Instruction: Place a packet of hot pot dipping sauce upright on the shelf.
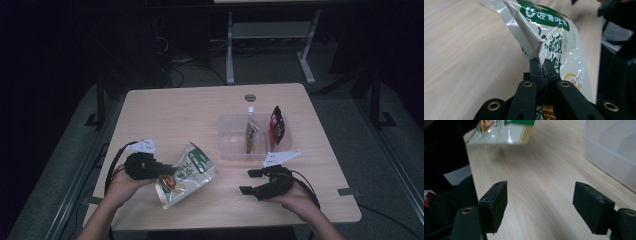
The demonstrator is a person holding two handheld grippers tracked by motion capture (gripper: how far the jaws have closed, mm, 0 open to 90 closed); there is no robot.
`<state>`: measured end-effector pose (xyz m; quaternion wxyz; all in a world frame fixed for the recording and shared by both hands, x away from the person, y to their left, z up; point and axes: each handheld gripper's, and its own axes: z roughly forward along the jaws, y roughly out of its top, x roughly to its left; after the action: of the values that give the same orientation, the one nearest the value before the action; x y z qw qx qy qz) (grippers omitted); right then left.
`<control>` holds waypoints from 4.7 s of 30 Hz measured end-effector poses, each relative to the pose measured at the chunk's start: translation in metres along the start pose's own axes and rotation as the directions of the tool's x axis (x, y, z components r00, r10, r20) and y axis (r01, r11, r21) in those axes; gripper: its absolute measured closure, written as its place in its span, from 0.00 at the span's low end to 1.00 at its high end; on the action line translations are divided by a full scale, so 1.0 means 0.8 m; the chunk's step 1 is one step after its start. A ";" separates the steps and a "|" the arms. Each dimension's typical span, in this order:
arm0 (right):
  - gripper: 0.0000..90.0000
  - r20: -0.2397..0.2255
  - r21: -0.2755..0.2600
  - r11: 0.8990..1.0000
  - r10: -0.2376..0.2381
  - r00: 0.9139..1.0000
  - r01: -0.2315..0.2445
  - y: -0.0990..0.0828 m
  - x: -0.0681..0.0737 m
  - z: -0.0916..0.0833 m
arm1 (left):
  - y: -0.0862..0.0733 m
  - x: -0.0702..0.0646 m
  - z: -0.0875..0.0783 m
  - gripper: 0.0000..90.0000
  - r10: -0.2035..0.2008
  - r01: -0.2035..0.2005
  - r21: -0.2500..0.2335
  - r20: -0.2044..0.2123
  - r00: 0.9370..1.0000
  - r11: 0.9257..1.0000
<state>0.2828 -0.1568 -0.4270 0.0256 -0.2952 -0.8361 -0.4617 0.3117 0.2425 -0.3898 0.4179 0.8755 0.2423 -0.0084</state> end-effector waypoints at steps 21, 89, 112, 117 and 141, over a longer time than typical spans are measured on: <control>0.39 -0.246 -0.032 0.998 -0.053 0.968 0.046 0.044 0.009 0.046 | 0.010 -0.043 0.038 0.99 0.150 -0.151 -0.006 0.154 0.977 0.989; 1.00 -0.288 -0.288 0.939 -0.271 0.918 0.187 0.052 0.044 0.014 | -0.013 -0.010 0.025 0.36 0.068 -0.062 -0.125 0.037 0.997 0.990; 1.00 -0.209 -0.396 0.900 -0.284 0.936 0.185 0.068 0.038 -0.021 | -0.023 -0.006 0.040 0.35 0.049 -0.046 -0.054 0.046 0.998 0.998; 1.00 -0.189 -0.406 0.892 -0.296 0.936 0.199 0.075 0.039 -0.025 | -0.024 -0.007 0.042 0.35 0.044 -0.042 -0.047 0.052 0.998 0.998; 1.00 -0.107 -0.440 0.863 -0.324 0.940 0.247 0.133 0.014 -0.058 | -0.027 -0.008 0.044 0.32 0.055 -0.053 -0.031 0.064 0.996 0.998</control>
<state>0.3185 -0.1454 -0.3163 -0.0333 -0.1241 -0.7456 -0.6539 0.3038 0.2256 -0.4267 0.4383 0.8748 0.2051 -0.0222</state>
